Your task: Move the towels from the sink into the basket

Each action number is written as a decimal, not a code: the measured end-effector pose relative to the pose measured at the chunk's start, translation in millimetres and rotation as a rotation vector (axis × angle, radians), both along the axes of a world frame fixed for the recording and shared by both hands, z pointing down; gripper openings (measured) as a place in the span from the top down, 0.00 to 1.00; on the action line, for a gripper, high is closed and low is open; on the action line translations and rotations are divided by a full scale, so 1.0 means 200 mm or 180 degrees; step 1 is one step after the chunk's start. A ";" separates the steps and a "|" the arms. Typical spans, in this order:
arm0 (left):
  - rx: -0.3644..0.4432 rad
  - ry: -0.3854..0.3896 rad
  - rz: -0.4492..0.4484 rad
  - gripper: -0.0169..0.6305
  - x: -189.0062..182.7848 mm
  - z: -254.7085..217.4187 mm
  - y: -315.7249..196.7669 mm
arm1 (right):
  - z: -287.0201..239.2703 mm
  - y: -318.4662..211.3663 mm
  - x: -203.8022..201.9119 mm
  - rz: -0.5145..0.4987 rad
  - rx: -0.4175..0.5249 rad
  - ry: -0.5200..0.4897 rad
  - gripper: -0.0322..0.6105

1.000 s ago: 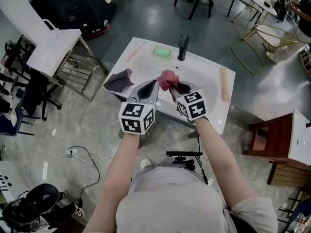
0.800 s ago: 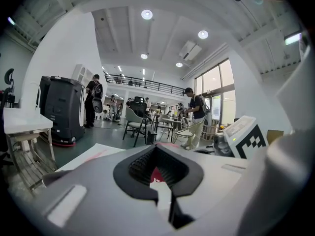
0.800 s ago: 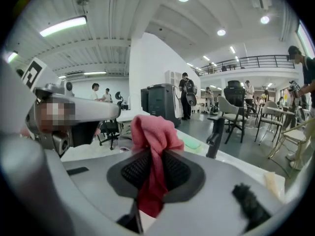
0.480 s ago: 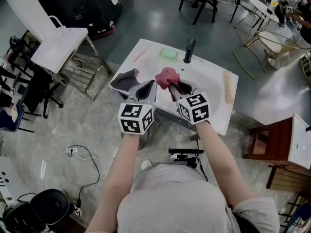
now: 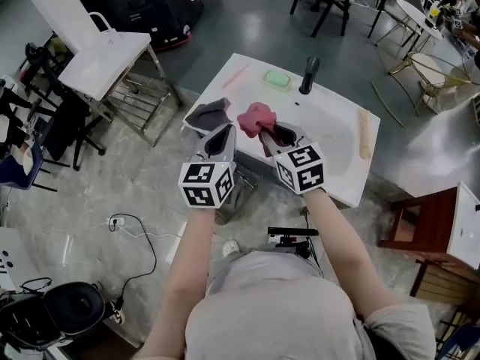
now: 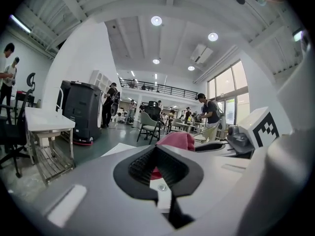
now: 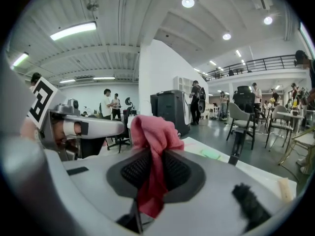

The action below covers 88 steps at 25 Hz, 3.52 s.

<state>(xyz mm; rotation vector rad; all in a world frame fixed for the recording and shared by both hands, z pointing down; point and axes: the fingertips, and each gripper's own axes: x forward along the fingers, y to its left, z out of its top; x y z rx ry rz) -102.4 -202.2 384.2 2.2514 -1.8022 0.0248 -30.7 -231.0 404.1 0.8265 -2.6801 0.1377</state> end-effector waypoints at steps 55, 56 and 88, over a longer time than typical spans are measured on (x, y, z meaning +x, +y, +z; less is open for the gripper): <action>-0.0930 0.0494 -0.0680 0.96 -0.49 0.87 0.59 | 1.19 0.55 -0.57 -0.0734 -0.1180 0.0770 0.83; -0.0946 0.0479 -0.0665 0.96 -0.50 0.88 0.59 | 1.22 0.55 -0.59 -0.0735 -0.1206 0.0781 0.83; -0.1057 0.0482 -0.0527 0.96 -0.58 1.03 0.62 | 1.70 0.57 -0.74 -0.0744 -0.1639 0.1244 0.73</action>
